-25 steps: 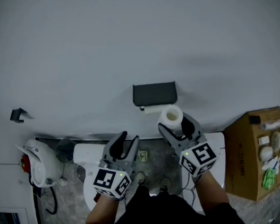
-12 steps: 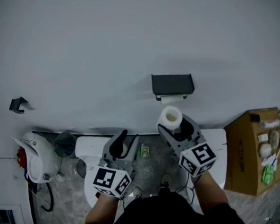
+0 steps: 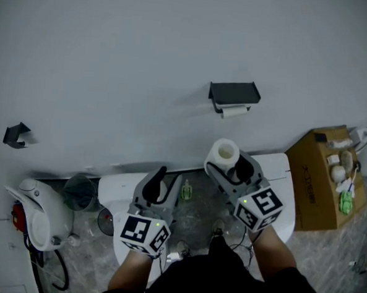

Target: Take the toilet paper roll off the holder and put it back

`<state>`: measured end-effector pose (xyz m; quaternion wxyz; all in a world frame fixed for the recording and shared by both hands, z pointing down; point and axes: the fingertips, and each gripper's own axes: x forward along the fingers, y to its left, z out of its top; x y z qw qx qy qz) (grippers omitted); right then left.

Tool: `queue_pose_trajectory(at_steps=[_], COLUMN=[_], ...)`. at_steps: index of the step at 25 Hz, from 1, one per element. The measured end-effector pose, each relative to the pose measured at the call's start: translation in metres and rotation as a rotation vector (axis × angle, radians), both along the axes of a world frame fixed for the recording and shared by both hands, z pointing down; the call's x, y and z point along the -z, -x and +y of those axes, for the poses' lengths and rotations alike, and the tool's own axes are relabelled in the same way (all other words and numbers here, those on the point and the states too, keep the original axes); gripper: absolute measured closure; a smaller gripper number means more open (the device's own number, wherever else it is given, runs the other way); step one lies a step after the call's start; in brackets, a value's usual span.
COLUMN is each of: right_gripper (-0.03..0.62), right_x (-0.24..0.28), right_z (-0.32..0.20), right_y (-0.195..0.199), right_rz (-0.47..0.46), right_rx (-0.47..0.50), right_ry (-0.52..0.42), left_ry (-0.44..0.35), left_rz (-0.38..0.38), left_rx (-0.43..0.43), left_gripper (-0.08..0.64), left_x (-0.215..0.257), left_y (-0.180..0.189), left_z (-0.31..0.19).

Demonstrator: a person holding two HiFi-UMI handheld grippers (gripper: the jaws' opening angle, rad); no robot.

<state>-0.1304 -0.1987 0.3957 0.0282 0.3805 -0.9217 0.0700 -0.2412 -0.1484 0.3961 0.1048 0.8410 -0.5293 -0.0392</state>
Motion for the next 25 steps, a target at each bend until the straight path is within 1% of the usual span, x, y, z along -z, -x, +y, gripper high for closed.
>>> queue_pose_trajectory(at_steps=[5,8,13,19,22,25], right_gripper=[0.299,0.301,0.301,0.301,0.301,0.301], right_x=[0.003,0.01,0.016,0.017,0.018,0.019], right_z=[0.041,0.059,0.083,0.108,0.123,0.141], right_y=[-0.013,-0.033,-0.073,-0.123,-0.155,-0.19], right_rz=[0.011,0.02,0.02,-0.003,-0.024,-0.045], right_rx=[-0.087,-0.14,-0.206,-0.216,-0.204,-0.187], right_ry=[-0.001,-0.008,-0.015,-0.01,-0.011,-0.011], left_ry=[-0.007,-0.023,-0.027,-0.017,-0.014,-0.026], left_rz=[0.028,0.043,0.053,0.036,0.018,-0.005], left_rx=[-0.084,-0.133,-0.184,-0.2,-0.194,-0.186], left_gripper=[0.41,0.41,0.41,0.41,0.41,0.41], left_x=[0.0,0.005,0.01,0.01,0.012,0.017], left_y=[-0.007,-0.023,-0.056,-0.109,-0.144,-0.181], left_z=[0.028,0.041,0.058,0.08,0.096,0.119])
